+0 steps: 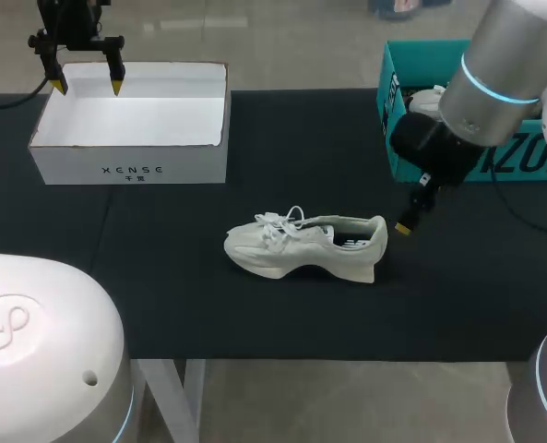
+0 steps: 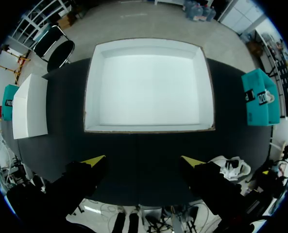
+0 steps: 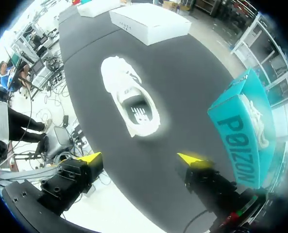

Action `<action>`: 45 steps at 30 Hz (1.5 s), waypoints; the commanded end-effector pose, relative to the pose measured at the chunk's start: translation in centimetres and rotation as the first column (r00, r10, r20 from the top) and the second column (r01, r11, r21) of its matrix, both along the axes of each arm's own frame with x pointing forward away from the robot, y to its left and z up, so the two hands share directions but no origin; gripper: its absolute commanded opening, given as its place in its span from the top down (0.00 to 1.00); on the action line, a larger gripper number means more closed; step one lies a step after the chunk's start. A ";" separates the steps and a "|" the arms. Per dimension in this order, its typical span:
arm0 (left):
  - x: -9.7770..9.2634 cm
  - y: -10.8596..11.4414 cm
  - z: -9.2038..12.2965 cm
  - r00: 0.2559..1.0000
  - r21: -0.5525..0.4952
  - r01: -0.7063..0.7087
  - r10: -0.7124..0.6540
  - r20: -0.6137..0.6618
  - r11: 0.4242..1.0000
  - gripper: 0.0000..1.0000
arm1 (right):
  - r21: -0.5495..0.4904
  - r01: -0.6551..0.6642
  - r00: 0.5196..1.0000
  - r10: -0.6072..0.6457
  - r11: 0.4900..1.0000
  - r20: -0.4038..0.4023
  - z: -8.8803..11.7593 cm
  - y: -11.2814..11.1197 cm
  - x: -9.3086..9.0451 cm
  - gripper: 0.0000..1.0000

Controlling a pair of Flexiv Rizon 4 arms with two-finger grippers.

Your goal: Take the shoe out of the shoebox, open the shoe tongue, remove and reinsert the insole, then place the shoe into the shoebox

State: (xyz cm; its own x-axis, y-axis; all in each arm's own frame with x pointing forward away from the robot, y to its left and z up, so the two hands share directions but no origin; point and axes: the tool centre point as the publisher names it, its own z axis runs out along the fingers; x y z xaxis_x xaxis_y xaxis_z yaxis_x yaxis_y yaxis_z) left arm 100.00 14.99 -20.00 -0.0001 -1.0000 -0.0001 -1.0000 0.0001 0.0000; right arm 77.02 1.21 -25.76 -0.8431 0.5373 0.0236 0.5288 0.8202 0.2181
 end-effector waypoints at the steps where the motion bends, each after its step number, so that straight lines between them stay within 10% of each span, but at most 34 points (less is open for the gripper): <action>1: 0.0 0.0 0.0 1.000 0.000 0.000 0.000 0.000 1.000 0.00 | 0.211 -0.240 0.967 0.213 0.948 0.142 -0.7 -1.2 -0.5 0.00; 13: 0.0 0.0 0.0 1.000 0.000 0.000 0.000 0.000 1.000 0.00 | 0.211 -0.240 0.967 0.213 0.948 0.142 -0.7 -1.2 -0.5 0.00; 32: 0.0 0.0 0.0 1.000 0.000 0.000 0.000 0.000 1.000 0.00 | 0.396 -0.355 0.930 0.279 0.847 0.238 -8.5 -1.3 4.8 0.00; 45: 0.0 0.0 0.0 1.000 0.000 0.000 0.000 0.000 1.000 0.00 | 0.508 -0.416 0.906 0.295 0.754 0.304 -12.5 1.2 4.8 0.00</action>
State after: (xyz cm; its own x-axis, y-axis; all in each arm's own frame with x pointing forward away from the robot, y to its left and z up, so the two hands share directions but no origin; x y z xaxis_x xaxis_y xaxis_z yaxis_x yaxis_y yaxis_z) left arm 100.00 14.99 -20.00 -0.0001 -1.0000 -0.0001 -1.0000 0.0001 0.0001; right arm 81.33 1.49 -36.95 -0.9888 0.1446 0.0366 0.1268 0.6851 0.7173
